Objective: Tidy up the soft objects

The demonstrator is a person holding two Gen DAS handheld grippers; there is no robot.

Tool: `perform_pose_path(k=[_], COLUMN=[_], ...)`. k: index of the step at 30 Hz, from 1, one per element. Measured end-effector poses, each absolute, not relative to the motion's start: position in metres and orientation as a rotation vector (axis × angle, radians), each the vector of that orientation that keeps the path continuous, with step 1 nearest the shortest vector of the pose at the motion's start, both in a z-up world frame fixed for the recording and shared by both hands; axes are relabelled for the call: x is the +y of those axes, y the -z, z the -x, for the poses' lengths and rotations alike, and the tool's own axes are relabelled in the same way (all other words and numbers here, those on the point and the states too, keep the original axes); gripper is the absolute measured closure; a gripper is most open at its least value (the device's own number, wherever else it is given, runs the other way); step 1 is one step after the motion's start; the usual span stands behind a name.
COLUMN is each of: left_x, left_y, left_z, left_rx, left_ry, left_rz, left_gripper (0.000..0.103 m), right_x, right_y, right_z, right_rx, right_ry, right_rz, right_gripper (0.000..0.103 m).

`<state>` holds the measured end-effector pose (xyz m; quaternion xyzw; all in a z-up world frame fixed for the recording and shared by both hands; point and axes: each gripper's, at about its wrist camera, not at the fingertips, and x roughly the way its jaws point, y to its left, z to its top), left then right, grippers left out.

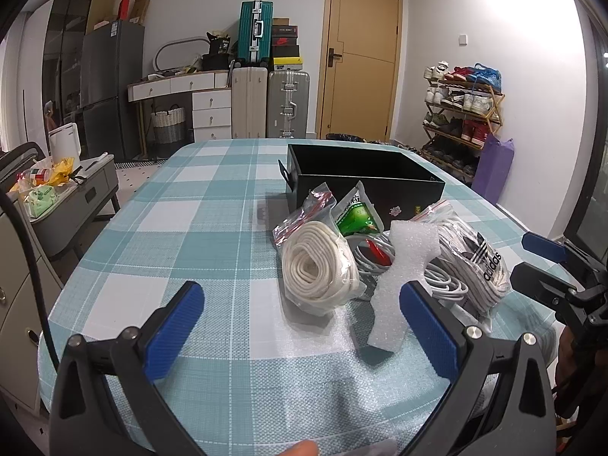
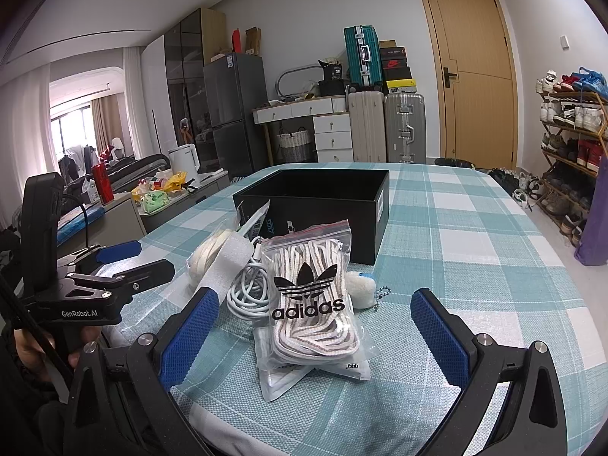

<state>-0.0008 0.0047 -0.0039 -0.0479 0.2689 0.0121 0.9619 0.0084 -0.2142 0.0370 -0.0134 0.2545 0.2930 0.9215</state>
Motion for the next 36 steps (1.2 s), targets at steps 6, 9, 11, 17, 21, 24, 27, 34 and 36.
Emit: perform_pose_path(k=[6,9,11,17,21,24,27,34,36], left_x=[0.006,0.007,0.010,0.012,0.010,0.008,0.006,-0.001,-0.003], left_y=[0.004,0.004,0.004,0.001,-0.001,-0.004,-0.005,-0.006,-0.007], left_z=[0.001,0.000,-0.001,0.000,0.001,0.001,-0.001,-0.003,-0.004], left_rx=[0.544,0.542,0.543,0.526,0.518,0.511,0.509,0.509,0.505], left_ry=[-0.025,-0.033,-0.035,-0.033,-0.027,-0.012,0.010,0.039,0.038], left_rz=[0.094,0.093,0.102,0.103,0.095,0.088,0.084,0.066,0.061], left_gripper=[0.000,0.000,0.000,0.000,0.000,0.000,0.000,0.000,0.000], right_x=[-0.214,-0.214,-0.216,-0.215,-0.213,-0.212,-0.211,-0.211,-0.210], right_y=[-0.037,-0.038,-0.034,-0.038,-0.035,-0.034,-0.033,-0.031,-0.031], right_z=[-0.008,-0.008,-0.009,-0.007,-0.010,-0.012,-0.016,-0.025,-0.027], right_rx=[0.523,0.524,0.524,0.528,0.534,0.541,0.551,0.589,0.602], right_ry=[-0.602,-0.602,-0.598,-0.602,-0.605,-0.603,-0.609,-0.616,-0.597], right_rz=[0.027,0.027,0.028,0.029,0.041,0.043,0.031,0.017,0.032], right_gripper=[0.000,0.000,0.000,0.000,0.000,0.000,0.000,0.000,0.000])
